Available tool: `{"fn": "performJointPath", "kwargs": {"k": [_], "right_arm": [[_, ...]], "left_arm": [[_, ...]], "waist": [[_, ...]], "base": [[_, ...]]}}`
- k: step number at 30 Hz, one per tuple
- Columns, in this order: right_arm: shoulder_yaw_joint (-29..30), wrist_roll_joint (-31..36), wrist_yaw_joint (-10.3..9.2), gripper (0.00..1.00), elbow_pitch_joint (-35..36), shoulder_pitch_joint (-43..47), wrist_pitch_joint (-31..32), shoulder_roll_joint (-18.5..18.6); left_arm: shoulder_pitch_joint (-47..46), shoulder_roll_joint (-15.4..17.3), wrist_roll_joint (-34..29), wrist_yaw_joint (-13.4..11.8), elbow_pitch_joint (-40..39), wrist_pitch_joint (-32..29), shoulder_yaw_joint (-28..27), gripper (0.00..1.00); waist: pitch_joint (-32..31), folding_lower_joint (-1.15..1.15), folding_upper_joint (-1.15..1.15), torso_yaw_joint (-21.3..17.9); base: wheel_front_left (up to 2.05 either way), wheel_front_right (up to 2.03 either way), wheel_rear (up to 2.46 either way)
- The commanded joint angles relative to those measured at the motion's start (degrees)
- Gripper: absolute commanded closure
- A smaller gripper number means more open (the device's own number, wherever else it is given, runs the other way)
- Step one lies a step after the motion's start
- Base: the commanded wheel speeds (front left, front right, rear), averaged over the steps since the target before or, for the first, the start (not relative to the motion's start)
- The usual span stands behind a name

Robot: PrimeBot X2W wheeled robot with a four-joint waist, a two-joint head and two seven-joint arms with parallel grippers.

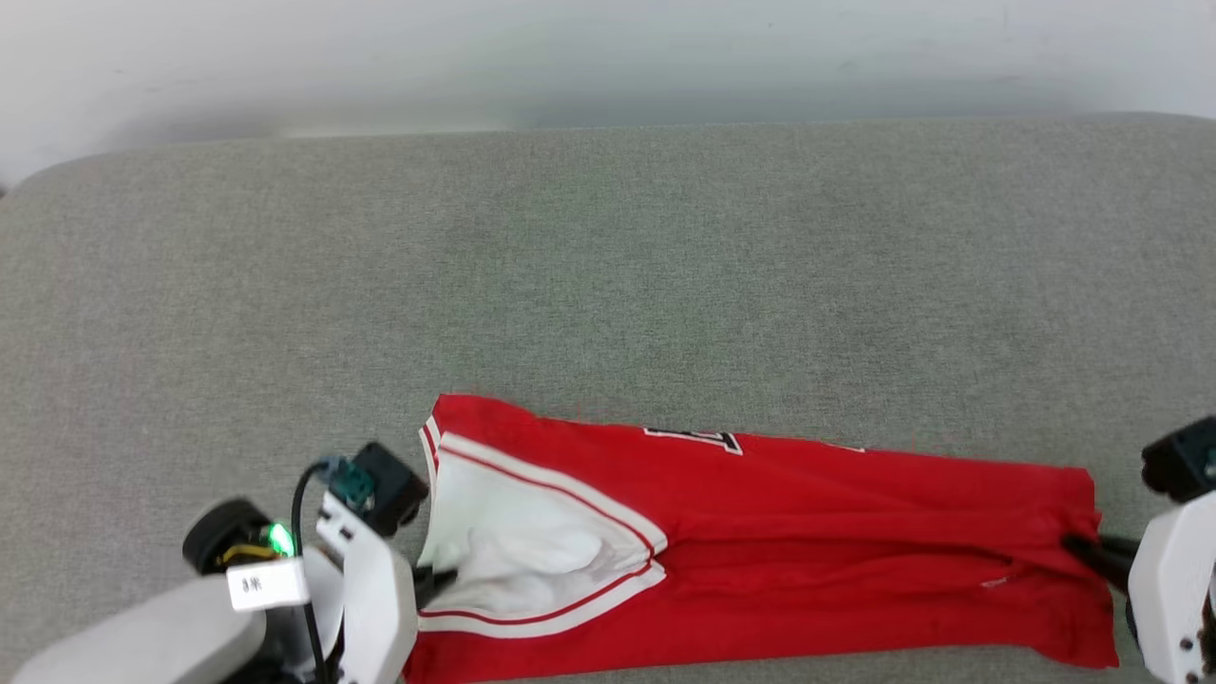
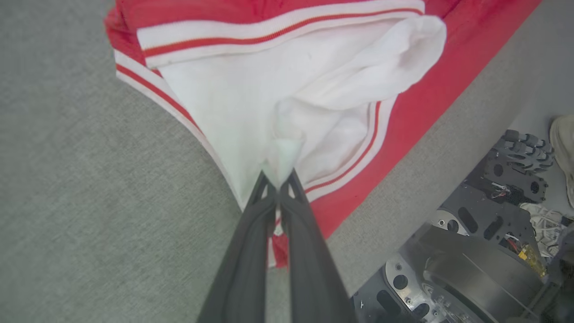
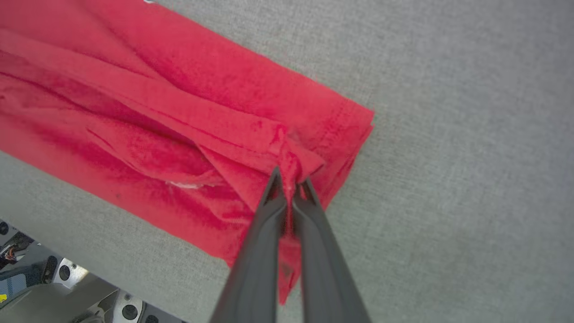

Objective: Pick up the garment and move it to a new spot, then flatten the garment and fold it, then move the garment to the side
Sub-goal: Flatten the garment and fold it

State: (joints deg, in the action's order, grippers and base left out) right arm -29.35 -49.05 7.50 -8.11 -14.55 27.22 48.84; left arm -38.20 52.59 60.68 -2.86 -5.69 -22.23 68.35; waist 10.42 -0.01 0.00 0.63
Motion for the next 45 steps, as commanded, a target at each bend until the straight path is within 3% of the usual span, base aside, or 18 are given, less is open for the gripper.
{"fn": "performJointPath", "kwargs": {"k": [1,9,10,11,14,23,27,32,37,45], "right_arm": [[-0.1,0.6,-0.02,1.0,-0.6,1.6,-0.4,-0.5],[-0.8,1.0,-0.02,1.0,-5.1,3.6,-2.6,-4.0],[-0.7,1.2,-0.03,0.75,-5.7,3.3,-2.9,-4.3],[-0.9,1.2,-0.03,0.0,-5.8,2.8,-3.3,-4.6],[-0.3,1.6,-0.02,0.0,-4.2,1.5,-5.5,-3.8],[6.8,-1.3,-0.02,0.0,2.5,3.6,-8.0,-0.4],[12.7,-3.3,-0.02,0.0,2.9,5.8,-7.1,0.4],[18.1,-9.6,-0.02,0.0,0.4,8.9,-2.2,-0.9],[20.1,-15.6,-0.02,0.0,-2.1,10.1,3.3,-3.0],[19.0,-18.5,-0.01,0.0,-7.9,8.5,7.9,-7.9]], "left_arm": [[2.0,-0.1,0.4,-0.5,0.6,0.9,0.6,1.0],[6.9,-2.4,2.0,-1.0,5.0,4.1,1.3,1.0],[7.0,-2.7,1.4,-1.3,5.7,5.0,1.1,0.53],[6.8,-3.0,0.8,-1.5,6.3,6.1,0.8,0.0],[7.1,-3.7,-0.9,-2.8,6.7,11.2,-0.6,0.0],[9.8,-5.2,-3.8,-12.3,6.0,27.7,-7.4,0.0],[11.7,-6.6,-5.1,-17.3,6.8,34.6,-10.5,0.0],[13.9,-9.3,-8.3,-22.0,7.2,37.3,-15.7,0.0],[16.9,-13.2,-15.9,-23.5,6.8,37.5,-23.4,0.0],[22.1,-20.0,-26.6,-21.1,6.7,37.5,-34.6,0.0]], "waist": [[0.1,0.01,0.0,-0.1],[1.1,0.01,0.0,-0.3],[1.1,0.01,0.0,-0.3],[1.0,0.01,0.0,-0.3],[-0.1,0.01,0.0,-0.4],[-1.9,0.01,0.0,-0.1],[-1.8,0.01,0.0,0.0],[-0.7,0.01,0.0,0.4],[0.8,0.01,0.0,1.2],[2.9,0.01,0.0,2.8]], "base": [[0.0,0.0,0.0],[0.0,0.0,0.0],[0.0,0.0,0.0],[0.0,0.0,0.0],[0.0,0.0,0.0],[0.0,0.0,0.0],[0.0,0.0,0.0],[0.0,0.0,0.0],[0.0,0.0,0.0],[0.0,0.0,0.0]]}}
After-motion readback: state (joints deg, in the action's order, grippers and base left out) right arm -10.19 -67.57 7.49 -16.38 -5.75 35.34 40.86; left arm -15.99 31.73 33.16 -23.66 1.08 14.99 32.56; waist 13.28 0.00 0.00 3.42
